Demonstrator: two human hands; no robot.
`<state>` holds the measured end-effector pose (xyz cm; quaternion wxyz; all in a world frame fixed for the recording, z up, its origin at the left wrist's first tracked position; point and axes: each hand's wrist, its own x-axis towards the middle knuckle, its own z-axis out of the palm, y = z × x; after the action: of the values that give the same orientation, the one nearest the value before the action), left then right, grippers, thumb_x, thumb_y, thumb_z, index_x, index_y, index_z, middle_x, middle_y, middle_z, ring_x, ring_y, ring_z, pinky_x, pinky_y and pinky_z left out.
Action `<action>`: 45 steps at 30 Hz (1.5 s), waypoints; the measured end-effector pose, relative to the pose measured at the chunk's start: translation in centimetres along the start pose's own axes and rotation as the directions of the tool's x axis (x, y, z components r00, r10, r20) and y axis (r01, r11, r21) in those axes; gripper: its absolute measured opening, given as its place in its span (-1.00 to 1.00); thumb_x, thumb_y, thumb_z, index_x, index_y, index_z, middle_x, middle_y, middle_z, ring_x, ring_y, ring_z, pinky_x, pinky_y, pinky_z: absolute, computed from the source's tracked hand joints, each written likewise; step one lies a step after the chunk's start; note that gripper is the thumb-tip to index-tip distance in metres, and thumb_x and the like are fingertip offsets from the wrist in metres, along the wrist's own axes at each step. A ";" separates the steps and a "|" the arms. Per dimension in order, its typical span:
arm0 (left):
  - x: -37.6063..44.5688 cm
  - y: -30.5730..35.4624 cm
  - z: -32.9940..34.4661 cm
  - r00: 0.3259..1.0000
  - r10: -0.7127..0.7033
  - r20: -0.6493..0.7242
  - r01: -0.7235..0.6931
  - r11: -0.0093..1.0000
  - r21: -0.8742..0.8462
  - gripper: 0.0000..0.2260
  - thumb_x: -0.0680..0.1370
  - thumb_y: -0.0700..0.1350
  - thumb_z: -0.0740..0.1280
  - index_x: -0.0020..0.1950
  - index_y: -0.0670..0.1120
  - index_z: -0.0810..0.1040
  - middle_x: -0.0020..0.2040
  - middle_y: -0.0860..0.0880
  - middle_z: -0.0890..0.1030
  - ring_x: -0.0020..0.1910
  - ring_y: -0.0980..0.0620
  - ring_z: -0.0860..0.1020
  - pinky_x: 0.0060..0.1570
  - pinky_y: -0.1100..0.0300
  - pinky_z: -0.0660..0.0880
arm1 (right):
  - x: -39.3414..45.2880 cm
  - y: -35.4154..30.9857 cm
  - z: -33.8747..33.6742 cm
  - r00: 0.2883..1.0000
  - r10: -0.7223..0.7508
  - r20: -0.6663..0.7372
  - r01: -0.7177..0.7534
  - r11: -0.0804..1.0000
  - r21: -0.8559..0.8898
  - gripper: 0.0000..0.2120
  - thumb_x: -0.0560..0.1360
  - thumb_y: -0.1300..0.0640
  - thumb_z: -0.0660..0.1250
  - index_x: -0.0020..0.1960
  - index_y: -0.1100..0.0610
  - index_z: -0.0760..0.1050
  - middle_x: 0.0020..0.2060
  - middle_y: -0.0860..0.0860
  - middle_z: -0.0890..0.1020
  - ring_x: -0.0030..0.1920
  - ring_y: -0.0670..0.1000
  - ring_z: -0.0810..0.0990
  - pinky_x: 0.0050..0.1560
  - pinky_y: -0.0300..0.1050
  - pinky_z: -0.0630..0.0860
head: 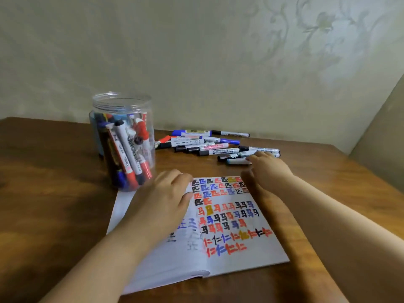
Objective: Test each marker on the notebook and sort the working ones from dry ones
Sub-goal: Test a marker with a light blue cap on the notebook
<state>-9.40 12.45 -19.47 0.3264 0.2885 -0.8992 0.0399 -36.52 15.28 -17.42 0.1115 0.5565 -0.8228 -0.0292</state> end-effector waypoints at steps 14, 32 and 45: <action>-0.3 0.4 -0.7 0.999 -0.002 0.047 0.004 0.999 -0.045 -0.77 0.34 -0.14 0.49 -0.04 -0.08 0.59 -0.19 0.03 0.60 -0.28 0.04 0.58 -0.40 0.21 0.49 | 0.7 -0.7 0.0 0.998 -0.056 0.010 0.057 0.996 -0.066 -0.77 0.57 0.09 0.19 0.21 0.06 0.31 0.15 0.05 0.52 0.25 0.12 0.39 0.30 0.05 0.21; -1.0 3.2 -1.1 0.975 0.094 0.201 -0.065 0.987 -0.145 -0.78 0.61 -0.02 0.09 0.21 -0.02 0.38 0.14 0.05 0.45 0.16 0.07 0.38 0.12 0.22 0.33 | -12.8 -6.6 -0.2 0.844 -0.393 -0.364 0.454 0.886 0.096 -0.41 0.28 0.20 0.52 0.21 -0.02 0.34 -0.10 -0.10 0.57 -0.16 -0.04 0.58 -0.24 -0.19 0.50; -1.2 2.9 -0.6 0.914 0.151 0.375 -0.003 0.930 -0.366 -0.90 0.61 0.01 0.11 -0.04 0.07 0.39 -0.06 0.12 0.46 -0.01 0.13 0.43 -0.04 0.27 0.35 | -14.1 -7.7 -0.4 0.851 -0.387 -0.356 0.476 0.854 0.211 -0.70 0.57 -0.05 0.04 -0.04 0.07 0.50 -0.29 -0.06 0.56 -0.37 -0.01 0.55 -0.49 -0.19 0.39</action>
<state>-9.92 15.64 -19.37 0.1823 0.1899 -0.9495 -0.1708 -24.44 25.35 -20.51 0.1424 0.7366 -0.6433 0.1526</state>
